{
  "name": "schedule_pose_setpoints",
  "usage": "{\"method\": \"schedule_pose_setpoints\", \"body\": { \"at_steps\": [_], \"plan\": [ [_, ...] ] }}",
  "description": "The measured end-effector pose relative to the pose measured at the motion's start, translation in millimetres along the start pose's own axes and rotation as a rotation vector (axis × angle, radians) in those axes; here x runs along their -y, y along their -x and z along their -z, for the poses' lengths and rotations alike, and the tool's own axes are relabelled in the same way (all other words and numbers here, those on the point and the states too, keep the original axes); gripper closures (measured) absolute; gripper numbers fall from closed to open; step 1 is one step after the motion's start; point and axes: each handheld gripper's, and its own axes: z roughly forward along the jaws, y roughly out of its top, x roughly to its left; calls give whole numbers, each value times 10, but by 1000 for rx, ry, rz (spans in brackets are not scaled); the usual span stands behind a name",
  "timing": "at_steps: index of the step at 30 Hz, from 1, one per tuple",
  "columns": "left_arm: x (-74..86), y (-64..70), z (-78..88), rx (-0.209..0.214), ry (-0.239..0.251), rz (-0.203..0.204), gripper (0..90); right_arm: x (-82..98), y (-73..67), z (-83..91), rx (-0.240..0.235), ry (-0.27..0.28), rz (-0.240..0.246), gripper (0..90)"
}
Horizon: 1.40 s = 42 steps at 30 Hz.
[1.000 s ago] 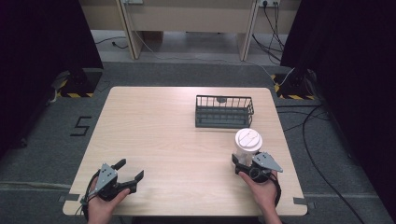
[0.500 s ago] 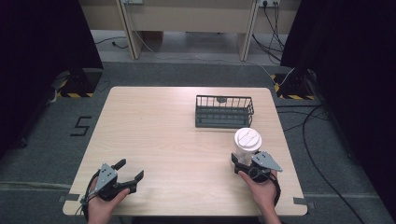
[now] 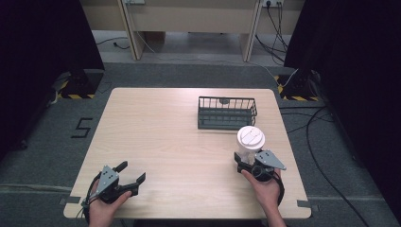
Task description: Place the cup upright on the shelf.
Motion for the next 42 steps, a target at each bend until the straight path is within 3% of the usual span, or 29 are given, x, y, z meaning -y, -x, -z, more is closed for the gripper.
{"method": "schedule_pose_setpoints", "body": {
  "at_steps": [42],
  "plan": [
    [1, -7, 9, 3, 2, 10, 145, -477, 80, -213, 13, 31, 7, 188]
  ]
}}
